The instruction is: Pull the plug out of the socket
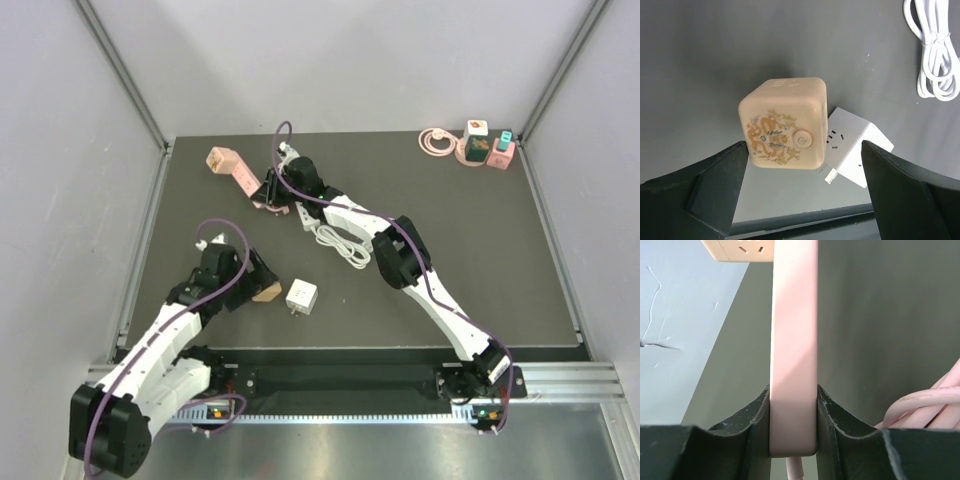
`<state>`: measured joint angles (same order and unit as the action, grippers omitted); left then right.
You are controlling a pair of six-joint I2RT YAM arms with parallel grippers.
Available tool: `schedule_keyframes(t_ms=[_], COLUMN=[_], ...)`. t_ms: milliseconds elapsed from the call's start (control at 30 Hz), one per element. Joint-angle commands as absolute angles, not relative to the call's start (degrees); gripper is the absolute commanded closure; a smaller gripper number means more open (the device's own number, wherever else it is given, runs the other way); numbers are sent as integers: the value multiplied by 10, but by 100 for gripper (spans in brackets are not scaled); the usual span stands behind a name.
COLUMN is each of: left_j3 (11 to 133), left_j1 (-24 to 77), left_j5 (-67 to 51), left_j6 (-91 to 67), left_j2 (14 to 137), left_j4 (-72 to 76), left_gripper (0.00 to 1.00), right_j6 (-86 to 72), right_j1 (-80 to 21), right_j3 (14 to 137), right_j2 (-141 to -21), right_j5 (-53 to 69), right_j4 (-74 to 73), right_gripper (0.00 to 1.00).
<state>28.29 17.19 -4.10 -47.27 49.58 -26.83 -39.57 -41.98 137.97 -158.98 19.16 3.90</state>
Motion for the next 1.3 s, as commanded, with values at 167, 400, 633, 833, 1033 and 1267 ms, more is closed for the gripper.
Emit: schedule_keyframes(t_ms=[167,400,633,833,1033,1267], left_j3=[451,589,611,501,566,646], left_j1=[171,140,26,-39,-52,-65], left_j5=[98,206,214,157,81,84], left_j6=[-411,-356,-380,-445,-437,-476], left_j2=[501,612,734,798,934,1058], left_j4=[-345,-302,-121,201,305,331], left_gripper=[2,2,2,2,2,4], right_j6=[-366,-363,-360,-360,-360,-362], right_j1=[-417,-418,-417,-417,-417,-417], right_j3=[1361,1360,1361,1362,1363,1366], right_j2=[-1574,-1573,-1571,-1571,-1571,-1574], right_j5=[188,190,191,193,195,196], right_j4=[38,36,38,41,44,46], right_gripper=[100,100,100,100,100,100])
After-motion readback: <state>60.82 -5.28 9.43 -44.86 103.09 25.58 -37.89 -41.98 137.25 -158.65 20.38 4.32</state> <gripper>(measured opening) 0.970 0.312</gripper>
